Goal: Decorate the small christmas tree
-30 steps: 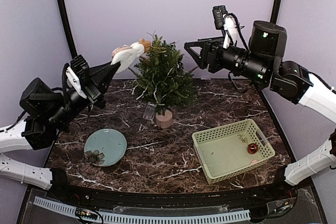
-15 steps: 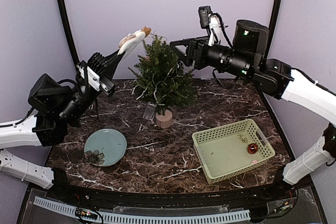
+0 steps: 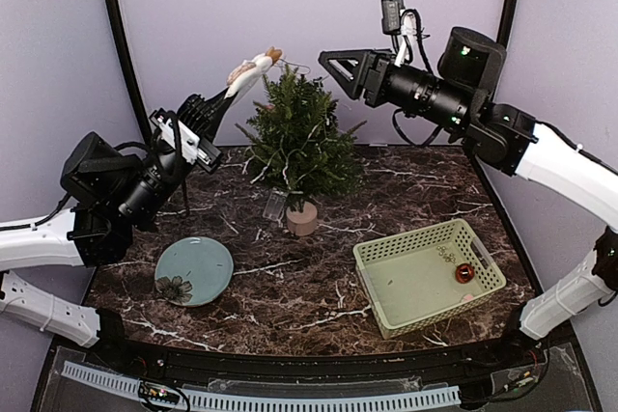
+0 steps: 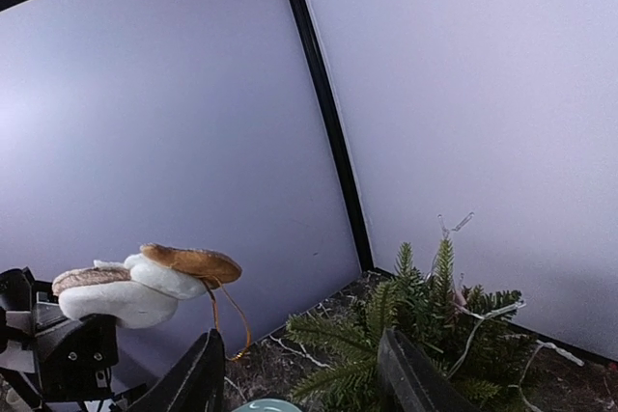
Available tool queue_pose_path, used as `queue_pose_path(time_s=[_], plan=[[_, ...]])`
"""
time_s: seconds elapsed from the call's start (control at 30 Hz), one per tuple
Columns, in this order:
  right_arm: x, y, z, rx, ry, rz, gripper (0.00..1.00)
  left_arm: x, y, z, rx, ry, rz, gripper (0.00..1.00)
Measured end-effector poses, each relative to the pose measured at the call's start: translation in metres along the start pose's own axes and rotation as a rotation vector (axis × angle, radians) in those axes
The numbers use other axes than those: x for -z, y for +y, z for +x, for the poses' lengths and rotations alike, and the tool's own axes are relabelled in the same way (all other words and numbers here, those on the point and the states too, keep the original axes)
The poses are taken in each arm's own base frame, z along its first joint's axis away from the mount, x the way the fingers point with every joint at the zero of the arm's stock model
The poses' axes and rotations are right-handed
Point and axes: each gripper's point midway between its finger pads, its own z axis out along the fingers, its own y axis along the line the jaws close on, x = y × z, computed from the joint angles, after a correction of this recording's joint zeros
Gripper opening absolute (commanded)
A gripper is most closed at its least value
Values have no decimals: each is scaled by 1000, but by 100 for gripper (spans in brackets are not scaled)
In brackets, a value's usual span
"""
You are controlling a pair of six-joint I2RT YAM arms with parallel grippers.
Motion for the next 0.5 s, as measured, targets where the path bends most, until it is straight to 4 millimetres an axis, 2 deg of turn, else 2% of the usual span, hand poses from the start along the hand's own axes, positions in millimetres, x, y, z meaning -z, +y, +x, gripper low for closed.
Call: queue_pose_path(time_s=[0.2, 0.37, 0.43, 0.5], plan=[[-16, 7, 15, -25, 39, -60, 53, -2, -4, 3, -5, 9, 6, 0], [-29, 5, 34, -40, 85, -77, 38, -4, 0, 2, -3, 7, -5, 0], [-30, 6, 37, -43, 96, -83, 40, -4, 2, 1, -2, 3, -10, 0], [-30, 8, 38, -41, 98, -93, 48, -4, 3, 0, 0, 1, -13, 0]])
